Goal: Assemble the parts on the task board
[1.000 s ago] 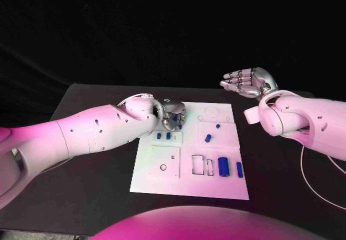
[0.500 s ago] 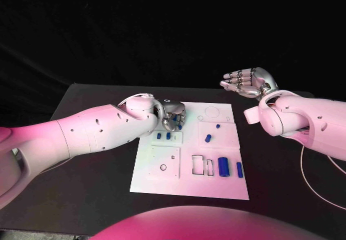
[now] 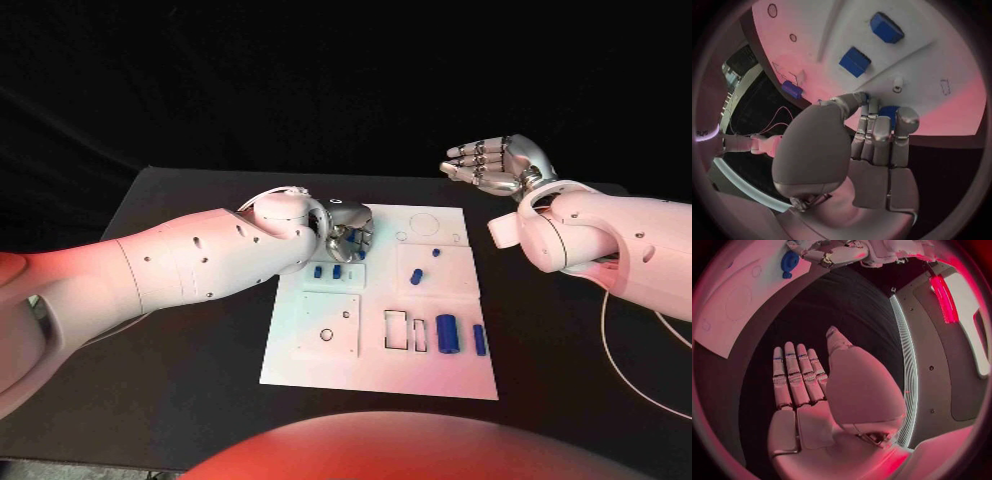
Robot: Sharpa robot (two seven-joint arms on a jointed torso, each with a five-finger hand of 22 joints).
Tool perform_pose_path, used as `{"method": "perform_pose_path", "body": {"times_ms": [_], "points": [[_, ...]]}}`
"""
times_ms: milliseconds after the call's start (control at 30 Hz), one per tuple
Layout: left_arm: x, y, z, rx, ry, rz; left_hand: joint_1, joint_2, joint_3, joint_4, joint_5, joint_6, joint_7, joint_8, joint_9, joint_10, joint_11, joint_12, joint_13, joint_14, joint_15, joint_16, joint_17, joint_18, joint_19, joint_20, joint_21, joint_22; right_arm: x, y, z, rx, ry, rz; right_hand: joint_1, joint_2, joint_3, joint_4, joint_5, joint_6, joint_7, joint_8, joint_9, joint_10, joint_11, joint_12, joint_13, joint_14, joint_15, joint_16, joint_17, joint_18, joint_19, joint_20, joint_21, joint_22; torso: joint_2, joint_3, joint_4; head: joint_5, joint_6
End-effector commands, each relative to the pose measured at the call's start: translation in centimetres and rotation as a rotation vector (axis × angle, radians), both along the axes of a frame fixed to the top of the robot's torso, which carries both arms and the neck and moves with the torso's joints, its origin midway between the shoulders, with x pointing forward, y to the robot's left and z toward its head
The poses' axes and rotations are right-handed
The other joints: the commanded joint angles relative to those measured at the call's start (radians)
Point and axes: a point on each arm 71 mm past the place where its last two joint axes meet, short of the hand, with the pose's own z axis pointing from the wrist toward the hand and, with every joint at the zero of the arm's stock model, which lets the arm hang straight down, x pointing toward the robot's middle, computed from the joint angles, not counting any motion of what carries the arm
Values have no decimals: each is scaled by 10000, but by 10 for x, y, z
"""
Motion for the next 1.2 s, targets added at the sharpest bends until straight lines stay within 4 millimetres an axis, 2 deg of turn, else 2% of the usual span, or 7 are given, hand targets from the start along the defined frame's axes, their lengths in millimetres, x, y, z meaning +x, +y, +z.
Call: {"method": "perform_pose_path", "body": {"times_ms": [33, 267, 400, 567, 967, 1200], "points": [[-2, -1, -5, 19, 274, -94, -157, 2, 43, -75, -60, 92, 10, -91, 16, 70, -2, -147, -67, 82, -11, 42, -46, -92, 69, 26, 74, 36, 0, 2, 0, 7, -43, 191, 47, 38, 69, -5, -8, 94, 439, -65, -9, 89, 8, -50, -11, 74, -11, -35, -8, 45, 36, 0, 31, -9, -6, 4, 0, 11, 2], [-2, -1, -4, -122, 237, -43, -242, -19, 93, -124, -58, 87, 55, -222, 25, 103, 51, -446, -145, 89, 32, 20, -145, -96, 66, 52, 104, 70, 0, 2, 0, 7, -50, 186, 47, 38, 69, -5, -8, 94, 439, -65, -9, 89, 8, -50, -11, 74, -11, -35, -8, 45, 36, 0, 31, -9, -4, -1, -1, 12, 2], [-1, -1, -2, -441, 62, 21, -196, 186, 222, -274, -46, 517, -31, -128, 161, 629, -65, -586, -114, 333, -65, 98, 47, -205, 525, 14, 447, 621, -1, 2, 0, 8, -55, 191, 47, 38, 69, -5, -8, 94, 439, -65, -9, 89, 8, -50, -11, 74, -11, -35, -8, 45, 36, 0, 31, -9, -5, 0, -5, 19, 2], [-1, 3, -1, -842, -2, 177, -247, 299, 315, -366, -34, 716, -80, -122, 253, 886, -133, -759, -92, 462, -133, 92, 68, -231, 642, -55, 545, 746, -1, 2, 0, 10, -58, 195, 27, 39, 85, -6, -9, 97, 439, -68, -14, 91, 8, -52, -11, 80, -10, -47, -20, 44, 24, 1, 28, -33, 3, -4, -3, 8, 2], [-1, 21, 9, -1719, 0, 716, -606, 205, 185, -291, -75, 741, -84, -231, 326, 1015, -124, -1056, -91, 627, -132, 117, 288, -244, 696, -71, 572, 788, 0, 1, 0, -2, -56, 180, 27, 39, 85, -6, -9, 97, 439, -68, -14, 91, 8, -52, -11, 80, -10, -47, -20, 44, 24, 1, 28, -33, -35, 1, 22, 4, 2], [-3, 32, 18, -2085, -63, 932, -621, 188, 171, -293, -76, 739, -87, -242, 331, 1023, -126, -1078, -90, 628, -132, 113, 279, -242, 691, -73, 567, 779, 0, 0, -1, -13, -33, 165, 27, 39, 85, -6, -9, 97, 439, -68, -14, 91, 8, -52, -11, 80, -10, -47, -20, 44, 24, 1, 28, -33, -35, -10, 25, 69, 18]]}}
